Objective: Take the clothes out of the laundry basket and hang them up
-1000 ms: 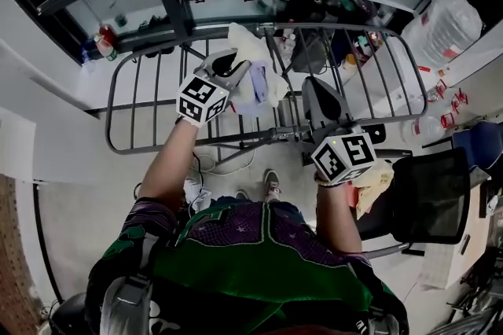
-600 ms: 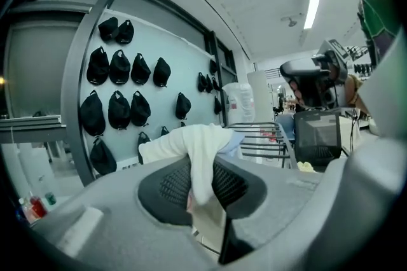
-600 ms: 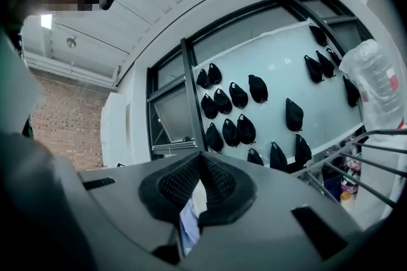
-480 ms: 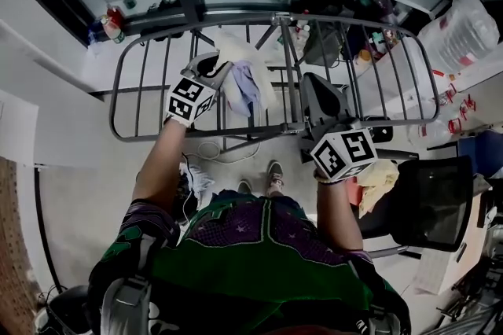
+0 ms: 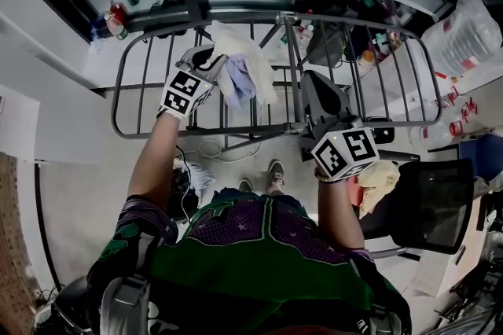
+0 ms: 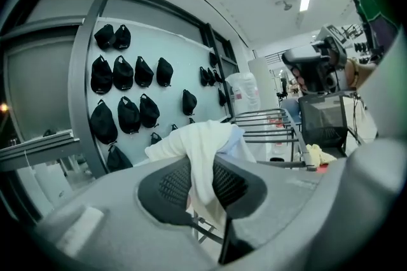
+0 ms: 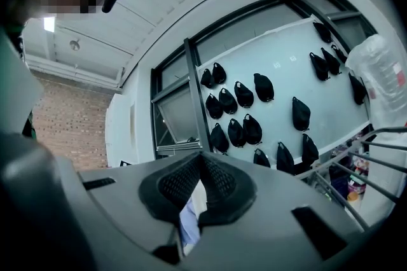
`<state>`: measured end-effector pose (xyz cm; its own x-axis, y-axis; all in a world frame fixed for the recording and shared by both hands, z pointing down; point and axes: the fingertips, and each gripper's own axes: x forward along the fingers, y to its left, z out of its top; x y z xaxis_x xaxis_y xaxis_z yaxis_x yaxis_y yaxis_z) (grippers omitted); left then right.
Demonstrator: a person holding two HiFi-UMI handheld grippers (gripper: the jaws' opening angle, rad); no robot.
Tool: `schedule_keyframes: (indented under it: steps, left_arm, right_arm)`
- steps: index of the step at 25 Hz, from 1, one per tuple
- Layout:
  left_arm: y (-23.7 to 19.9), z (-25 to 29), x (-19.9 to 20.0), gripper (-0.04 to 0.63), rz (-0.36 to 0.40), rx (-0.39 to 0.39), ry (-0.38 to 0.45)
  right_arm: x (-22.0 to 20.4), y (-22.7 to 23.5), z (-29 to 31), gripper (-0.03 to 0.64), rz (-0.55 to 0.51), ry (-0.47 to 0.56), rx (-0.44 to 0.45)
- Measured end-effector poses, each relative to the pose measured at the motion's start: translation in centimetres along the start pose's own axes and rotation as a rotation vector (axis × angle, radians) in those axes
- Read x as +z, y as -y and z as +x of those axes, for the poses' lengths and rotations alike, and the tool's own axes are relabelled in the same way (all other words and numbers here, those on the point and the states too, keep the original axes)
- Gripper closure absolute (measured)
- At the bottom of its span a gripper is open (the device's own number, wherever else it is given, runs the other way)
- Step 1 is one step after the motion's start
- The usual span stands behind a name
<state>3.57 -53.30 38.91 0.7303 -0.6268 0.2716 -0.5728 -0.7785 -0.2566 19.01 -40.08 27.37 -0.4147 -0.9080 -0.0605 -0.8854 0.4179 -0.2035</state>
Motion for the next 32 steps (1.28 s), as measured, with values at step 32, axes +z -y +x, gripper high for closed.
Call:
schedule_keyframes:
  steps: [32]
  left_arm:
    - [4.5, 1.9, -13.5, 0.399, -0.132, 0.027, -0.209]
  right_arm:
    - [-3.0, 1.8, -0.1, 0.617, 0.03, -0.072, -0.002]
